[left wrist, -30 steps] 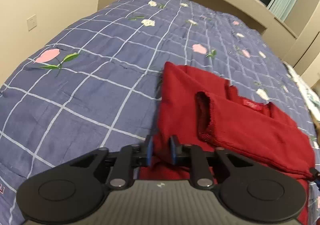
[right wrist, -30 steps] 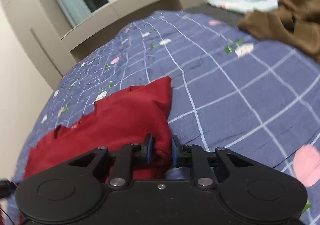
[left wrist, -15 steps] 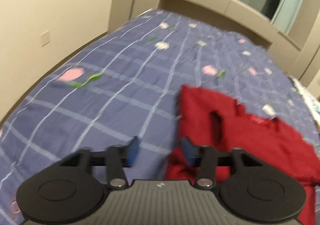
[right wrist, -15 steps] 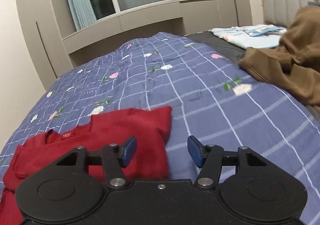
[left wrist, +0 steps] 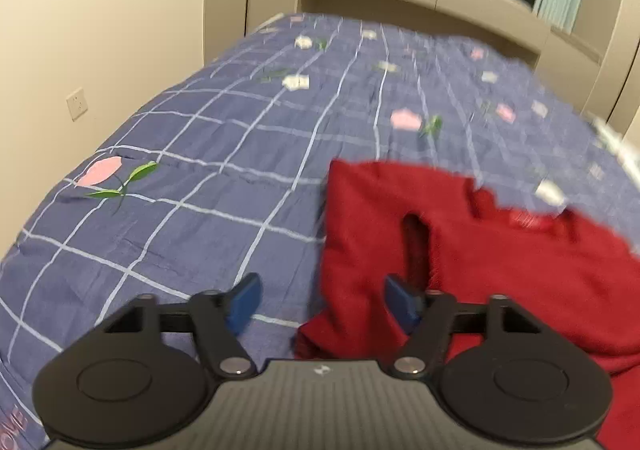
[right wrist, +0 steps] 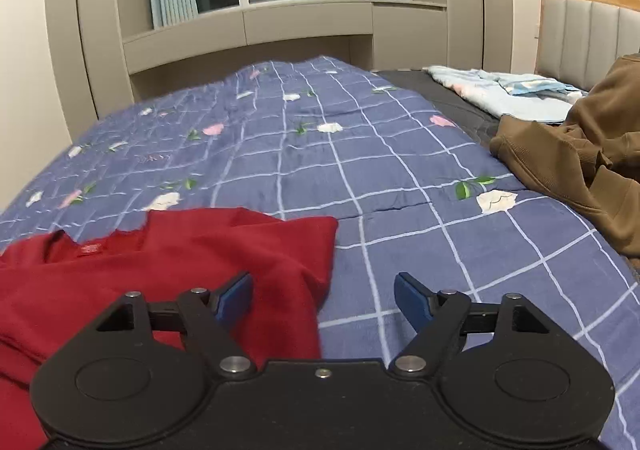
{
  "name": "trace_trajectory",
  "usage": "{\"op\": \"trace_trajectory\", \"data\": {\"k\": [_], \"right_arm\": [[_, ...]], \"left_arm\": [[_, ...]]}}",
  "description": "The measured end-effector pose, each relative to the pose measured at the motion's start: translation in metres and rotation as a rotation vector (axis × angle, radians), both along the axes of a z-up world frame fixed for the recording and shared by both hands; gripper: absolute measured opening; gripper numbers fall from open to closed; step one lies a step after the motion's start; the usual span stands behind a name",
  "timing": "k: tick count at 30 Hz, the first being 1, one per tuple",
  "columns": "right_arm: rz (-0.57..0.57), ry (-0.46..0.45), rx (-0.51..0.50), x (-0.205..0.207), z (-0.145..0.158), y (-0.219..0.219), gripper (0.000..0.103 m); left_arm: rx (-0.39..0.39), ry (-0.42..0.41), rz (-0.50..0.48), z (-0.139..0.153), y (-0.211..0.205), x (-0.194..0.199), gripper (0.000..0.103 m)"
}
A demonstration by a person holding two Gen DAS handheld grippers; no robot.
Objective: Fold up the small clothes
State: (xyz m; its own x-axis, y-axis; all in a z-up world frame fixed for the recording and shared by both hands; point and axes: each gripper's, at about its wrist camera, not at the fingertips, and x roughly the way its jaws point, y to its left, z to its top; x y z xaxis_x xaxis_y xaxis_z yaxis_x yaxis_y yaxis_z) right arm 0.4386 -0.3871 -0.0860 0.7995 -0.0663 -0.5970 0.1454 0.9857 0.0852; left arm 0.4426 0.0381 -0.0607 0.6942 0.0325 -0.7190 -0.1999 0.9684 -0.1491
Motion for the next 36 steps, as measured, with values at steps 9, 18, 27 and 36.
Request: {"op": "trace_trajectory", "data": {"k": [9, 18, 27, 36], "right_arm": [[0.038, 0.004, -0.053, -0.030, 0.012, 0.007, 0.095], [0.266, -0.080, -0.106, -0.149, 0.051, 0.024, 0.102], [0.466, -0.054, -0.159, -0.250, 0.060, 0.054, 0.102], [0.782, -0.018, -0.423, -0.335, 0.040, 0.086, 0.095]], "left_arm": [[0.097, 0.070, -0.005, -0.003, -0.002, -0.020, 0.096], [0.044, 0.035, -0.055, 0.023, 0.018, -0.107, 0.102], [0.090, 0.043, -0.164, 0.032, 0.014, -0.214, 0.102], [0.363, -0.004, -0.495, 0.021, -0.029, -0.300, 0.102]]}}
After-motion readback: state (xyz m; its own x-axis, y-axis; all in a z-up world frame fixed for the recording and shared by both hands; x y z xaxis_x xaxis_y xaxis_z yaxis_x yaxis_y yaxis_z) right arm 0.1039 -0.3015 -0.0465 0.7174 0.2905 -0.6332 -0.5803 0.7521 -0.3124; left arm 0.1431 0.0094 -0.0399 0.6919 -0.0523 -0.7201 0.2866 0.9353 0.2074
